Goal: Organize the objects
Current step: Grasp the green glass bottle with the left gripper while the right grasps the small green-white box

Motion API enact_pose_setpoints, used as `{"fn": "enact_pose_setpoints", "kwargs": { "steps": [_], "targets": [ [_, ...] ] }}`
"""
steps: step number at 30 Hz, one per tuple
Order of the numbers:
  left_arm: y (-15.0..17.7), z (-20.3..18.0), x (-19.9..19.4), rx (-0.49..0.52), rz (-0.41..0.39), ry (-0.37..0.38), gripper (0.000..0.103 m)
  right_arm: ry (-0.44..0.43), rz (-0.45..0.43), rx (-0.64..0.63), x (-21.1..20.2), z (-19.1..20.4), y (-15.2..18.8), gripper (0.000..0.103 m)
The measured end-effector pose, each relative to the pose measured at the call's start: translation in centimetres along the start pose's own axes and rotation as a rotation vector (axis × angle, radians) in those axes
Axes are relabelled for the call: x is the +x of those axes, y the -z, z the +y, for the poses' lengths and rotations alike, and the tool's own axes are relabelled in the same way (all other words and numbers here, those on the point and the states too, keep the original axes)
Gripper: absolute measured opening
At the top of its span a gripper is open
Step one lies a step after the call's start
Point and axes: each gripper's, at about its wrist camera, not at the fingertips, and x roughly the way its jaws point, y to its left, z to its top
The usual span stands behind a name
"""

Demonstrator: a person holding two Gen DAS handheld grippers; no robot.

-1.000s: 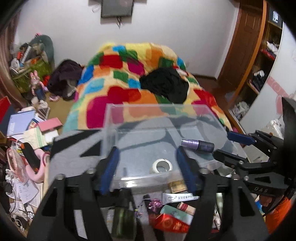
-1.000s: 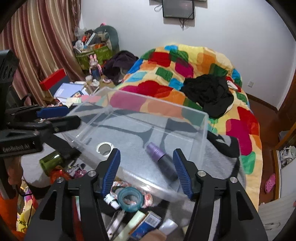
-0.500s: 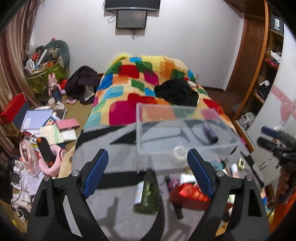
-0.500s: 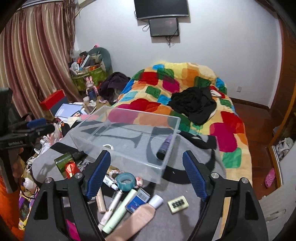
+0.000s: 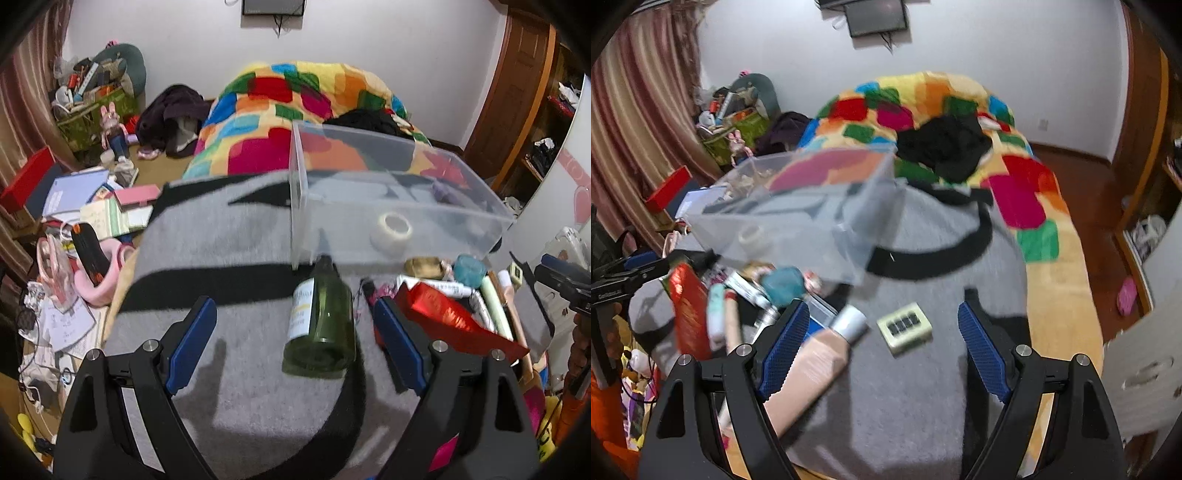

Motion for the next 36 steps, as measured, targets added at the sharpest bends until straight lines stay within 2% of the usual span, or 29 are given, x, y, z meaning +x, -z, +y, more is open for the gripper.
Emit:
{"fn": "enact_pose_setpoints", "kwargs": {
  "steps": [3, 5, 7, 8, 11, 13, 15, 25, 36],
  "targets": [
    [0.3, 0.1, 0.9, -0.014, 0.020, 0.010, 0.087, 0.017, 0.017, 0.012, 1.0, -0.6, 0.4, 0.080],
    [0.3, 0.2, 1.5, -0.026, 0.025, 0.017, 0.082, 0.034, 0.017, 0.008, 1.4, -0.8, 0.4, 0.080],
    [0.2, 0.1, 2.0, -0.025, 0.037, 0.026, 0.068, 0.047, 0.018, 0.002, 2.0, -0.9, 0.3, 0.080],
    [0.1, 0.0, 2.3, -0.024, 0.044, 0.034, 0.066, 0.051, 0.018, 0.000, 2.3, -1.0, 0.2, 0.078],
    [0.0, -0.2, 2.6, -0.021, 0.040, 0.040, 0.058, 0.042, 0.038, -0.014, 3.0, -0.9, 0.3, 0.062],
    [0.0, -0.3, 2.9, -0.024, 0.046, 0.051, 0.048, 0.030, 0.059, -0.020, 3.5, -1.0, 0.6, 0.049],
    [0.2, -0.3, 3.2, -0.028, 0.056, 0.063, 0.041, 0.022, 0.067, -0.021, 3.7, -1.1, 0.9, 0.040],
    [1.1, -0.4, 1.1, -0.036, 0.007, 0.050, 0.041, 0.027, 0.017, -0.022, 2.1, -0.9, 0.9, 0.038],
    [-0.8, -1.0, -3.6, -0.027, -0.125, 0.050, 0.041, -0.012, -0.102, -0.031, -2.2, 0.8, -1.1, 0.038]
  ]
}}
